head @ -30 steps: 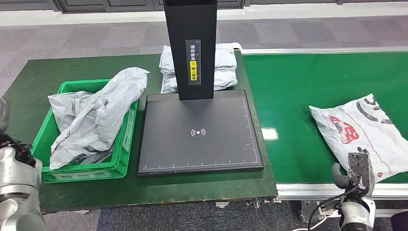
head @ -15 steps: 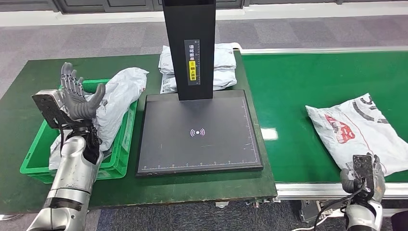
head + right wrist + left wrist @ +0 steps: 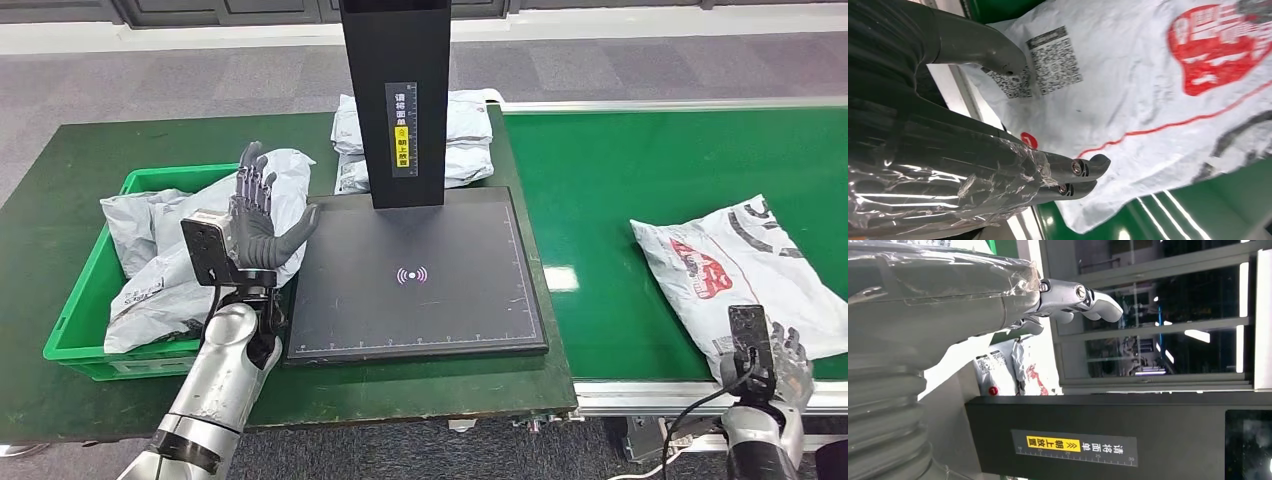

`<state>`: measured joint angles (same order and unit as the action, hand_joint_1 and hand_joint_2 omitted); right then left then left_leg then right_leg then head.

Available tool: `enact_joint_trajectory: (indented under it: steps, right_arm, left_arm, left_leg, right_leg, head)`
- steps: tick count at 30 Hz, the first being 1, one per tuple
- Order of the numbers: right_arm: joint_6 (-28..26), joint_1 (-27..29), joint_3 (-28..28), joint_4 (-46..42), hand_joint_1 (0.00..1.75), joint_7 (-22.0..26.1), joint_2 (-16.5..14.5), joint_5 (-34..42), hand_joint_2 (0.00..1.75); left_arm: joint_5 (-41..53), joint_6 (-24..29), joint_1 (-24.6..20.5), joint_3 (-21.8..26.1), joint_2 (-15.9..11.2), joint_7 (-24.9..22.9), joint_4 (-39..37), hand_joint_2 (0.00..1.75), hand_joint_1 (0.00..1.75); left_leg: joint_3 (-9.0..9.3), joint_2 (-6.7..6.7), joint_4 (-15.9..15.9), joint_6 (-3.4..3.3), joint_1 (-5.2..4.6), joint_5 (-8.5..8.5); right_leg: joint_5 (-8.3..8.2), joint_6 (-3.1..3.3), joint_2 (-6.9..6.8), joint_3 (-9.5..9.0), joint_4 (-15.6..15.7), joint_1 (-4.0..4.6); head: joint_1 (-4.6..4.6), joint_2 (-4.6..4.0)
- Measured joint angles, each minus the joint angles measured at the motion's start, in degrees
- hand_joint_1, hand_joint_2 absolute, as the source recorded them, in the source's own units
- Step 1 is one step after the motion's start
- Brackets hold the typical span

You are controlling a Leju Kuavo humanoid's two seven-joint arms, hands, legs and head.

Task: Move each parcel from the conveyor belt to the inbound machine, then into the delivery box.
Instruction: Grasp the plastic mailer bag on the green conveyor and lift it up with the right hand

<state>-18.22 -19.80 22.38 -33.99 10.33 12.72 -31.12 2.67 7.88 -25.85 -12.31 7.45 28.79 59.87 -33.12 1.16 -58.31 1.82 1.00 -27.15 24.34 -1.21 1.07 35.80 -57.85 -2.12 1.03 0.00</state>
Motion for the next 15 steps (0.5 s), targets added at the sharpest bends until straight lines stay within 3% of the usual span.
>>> enact_joint_trajectory:
  steps: [15]
  right_arm:
    - [1.3,-8.6,-3.3,8.1,0.0,-11.1,0.8,-13.7,1.75]
  left_arm:
    - [9.8,4.8,0.6,-9.5,1.9,5.1,-0.4,1.75,0.0]
  left_leg:
    - [-0.02,0.0,0.0,-0.03,-0.01,0.03]
  right_leg:
    - [-0.02,-0.04,0.0,0.0,0.0,-0.01]
  head:
    - [0.0,0.0]
